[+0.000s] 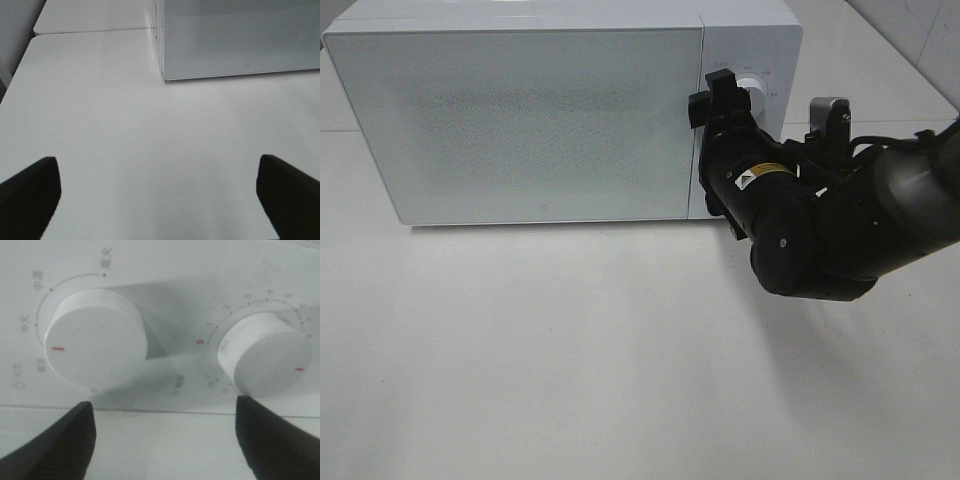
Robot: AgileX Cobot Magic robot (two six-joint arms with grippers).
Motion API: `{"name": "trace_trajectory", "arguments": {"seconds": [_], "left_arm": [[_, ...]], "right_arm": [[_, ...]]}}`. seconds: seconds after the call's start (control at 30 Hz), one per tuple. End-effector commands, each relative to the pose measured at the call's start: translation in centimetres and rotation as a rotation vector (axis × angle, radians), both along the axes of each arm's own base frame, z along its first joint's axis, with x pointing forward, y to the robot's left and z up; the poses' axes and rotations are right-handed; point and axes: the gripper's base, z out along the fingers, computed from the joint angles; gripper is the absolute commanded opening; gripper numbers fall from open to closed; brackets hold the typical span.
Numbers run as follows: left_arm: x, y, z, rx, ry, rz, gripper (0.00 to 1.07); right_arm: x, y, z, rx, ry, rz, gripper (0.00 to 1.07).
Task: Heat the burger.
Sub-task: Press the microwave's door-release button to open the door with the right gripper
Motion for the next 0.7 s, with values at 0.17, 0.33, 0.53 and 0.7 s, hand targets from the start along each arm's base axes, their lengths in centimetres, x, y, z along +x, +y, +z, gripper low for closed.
{"name": "trace_trajectory", "arguments": {"seconds": [0.17,0.33,0.53,0.7], "left_arm": [[-0.3,0.0,0.0,-0.011,-0.03,-0.004,1.0],[-0.3,0.0,0.0,-0.011,-0.03,-0.004,1.0],[-0.3,0.0,0.0,-0.011,-0.03,-0.004,1.0],[-0.3,0.0,0.0,-0.011,-0.03,-0.004,1.0]], "right_arm": [[-1.8,0.2,1.4,-0.359,0.108,0.211,0.76],[-3.0,0.1,3.4,-0.692,0.097,0.387,0.76],[-4.6,-0.2,5.9,-0.92,0.04,0.554,0.76],[-5.8,-1.9,8.5,-1.035,0.004,0.648,0.76]]}}
